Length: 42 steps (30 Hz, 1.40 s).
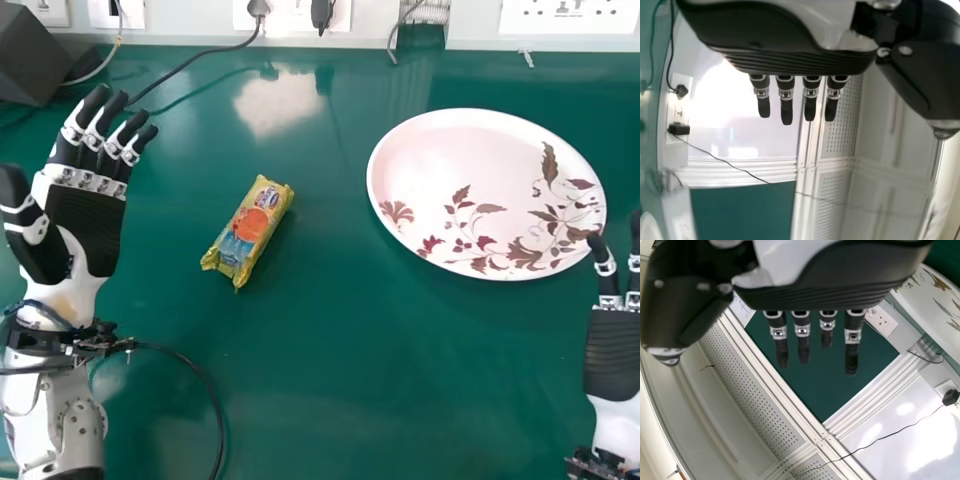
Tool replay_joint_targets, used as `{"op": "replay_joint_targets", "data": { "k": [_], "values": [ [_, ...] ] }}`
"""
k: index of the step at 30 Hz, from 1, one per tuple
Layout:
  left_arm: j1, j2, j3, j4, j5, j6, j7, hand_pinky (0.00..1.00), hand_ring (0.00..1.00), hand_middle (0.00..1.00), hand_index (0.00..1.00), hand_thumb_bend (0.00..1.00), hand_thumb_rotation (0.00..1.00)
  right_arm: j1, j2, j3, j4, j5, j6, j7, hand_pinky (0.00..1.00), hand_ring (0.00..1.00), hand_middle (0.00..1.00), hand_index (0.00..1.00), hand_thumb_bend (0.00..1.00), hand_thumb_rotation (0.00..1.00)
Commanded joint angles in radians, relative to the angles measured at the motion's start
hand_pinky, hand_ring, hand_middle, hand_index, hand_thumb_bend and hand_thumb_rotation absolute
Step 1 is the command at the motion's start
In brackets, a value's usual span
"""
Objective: Pick up biscuit and place it in the plate
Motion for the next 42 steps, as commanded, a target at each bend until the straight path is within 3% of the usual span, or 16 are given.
{"op": "replay_joint_targets", "data": {
  "k": [1,10,25,31,42],
  "values": [
    [0.01,0.002,-0.009,0.006,0.06,-0.074,0.039,0.95,0.94,0.97,0.96,1.0,0.61,0.005,0.039,-0.004,-0.011,-0.003,-0.004,-0.006,0.67,0.87,0.9,0.87,0.99,0.59],
    [0.038,0.018,-0.047,-0.026,0.156,-0.144,0.148,0.96,0.94,0.98,0.97,1.0,0.62,0.0,0.028,-0.01,-0.013,0.001,0.003,-0.008,0.69,0.86,0.9,0.87,1.0,0.6],
    [0.047,0.049,-0.071,-0.018,0.44,-0.321,0.373,0.88,0.93,0.97,0.97,1.0,0.62,-0.007,0.021,-0.024,-0.014,-0.002,0.011,-0.009,0.68,0.87,0.93,0.91,0.92,0.58],
    [0.047,0.072,-0.087,-0.033,0.539,-0.316,0.452,0.9,0.93,0.98,0.98,1.0,0.62,-0.008,0.017,-0.028,-0.008,0.009,0.017,0.001,0.7,0.91,0.94,0.92,0.92,0.6],
    [0.041,0.096,-0.107,-0.045,0.678,-0.29,0.59,0.89,0.92,0.96,0.96,1.0,0.63,-0.01,0.032,-0.027,-0.021,0.0,0.012,-0.009,0.73,0.92,0.96,0.9,0.96,0.52]
  ]
}}
